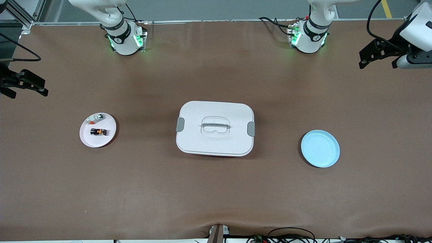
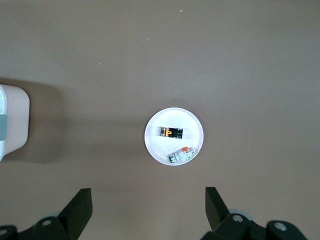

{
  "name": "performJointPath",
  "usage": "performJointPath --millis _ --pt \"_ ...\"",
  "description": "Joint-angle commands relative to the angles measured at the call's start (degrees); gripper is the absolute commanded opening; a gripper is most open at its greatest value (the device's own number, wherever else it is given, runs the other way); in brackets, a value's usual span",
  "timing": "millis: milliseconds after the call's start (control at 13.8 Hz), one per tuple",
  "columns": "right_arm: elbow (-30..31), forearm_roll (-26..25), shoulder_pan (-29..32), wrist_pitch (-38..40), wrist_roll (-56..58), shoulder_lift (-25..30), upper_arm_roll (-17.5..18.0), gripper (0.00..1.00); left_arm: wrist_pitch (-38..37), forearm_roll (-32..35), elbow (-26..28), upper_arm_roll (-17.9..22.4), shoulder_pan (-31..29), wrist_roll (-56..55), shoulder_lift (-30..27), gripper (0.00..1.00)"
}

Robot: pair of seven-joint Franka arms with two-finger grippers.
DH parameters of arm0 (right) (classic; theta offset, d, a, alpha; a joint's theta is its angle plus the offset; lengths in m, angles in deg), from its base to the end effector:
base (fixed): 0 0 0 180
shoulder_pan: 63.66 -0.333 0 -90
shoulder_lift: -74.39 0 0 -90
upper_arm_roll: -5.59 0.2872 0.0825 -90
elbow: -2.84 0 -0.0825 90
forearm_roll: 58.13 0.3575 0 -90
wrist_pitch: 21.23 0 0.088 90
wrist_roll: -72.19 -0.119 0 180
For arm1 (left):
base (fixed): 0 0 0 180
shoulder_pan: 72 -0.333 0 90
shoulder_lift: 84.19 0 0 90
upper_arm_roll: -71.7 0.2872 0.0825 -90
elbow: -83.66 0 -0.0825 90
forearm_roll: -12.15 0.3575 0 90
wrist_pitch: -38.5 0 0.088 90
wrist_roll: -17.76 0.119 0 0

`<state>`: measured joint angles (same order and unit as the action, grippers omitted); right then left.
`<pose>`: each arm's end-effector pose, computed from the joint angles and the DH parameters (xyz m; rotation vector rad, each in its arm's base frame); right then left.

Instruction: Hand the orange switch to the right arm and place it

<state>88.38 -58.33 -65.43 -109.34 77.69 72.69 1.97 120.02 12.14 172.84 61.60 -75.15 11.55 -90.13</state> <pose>0.5336 -0.0171 0.5996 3.1336 0.0997 0.0233 0.4784 -0.0633 0.6288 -3.1197 0.0183 0.0458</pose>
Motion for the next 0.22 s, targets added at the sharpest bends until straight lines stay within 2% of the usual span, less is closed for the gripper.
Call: performJointPath --millis 0,145 --pt "-1.25 0.73 -0.78 1.19 -1.54 -0.24 -0.42 1.00 -0.83 -0.17 -0.94 0.16 -0.37 0.94 -0.21 1.00" --pt "-1.25 0.73 -0.78 1.10 -1.19 -0.24 -0.59 1.00 -0.92 -0.08 -1.99 0.16 -0.54 0.33 0.13 1.00"
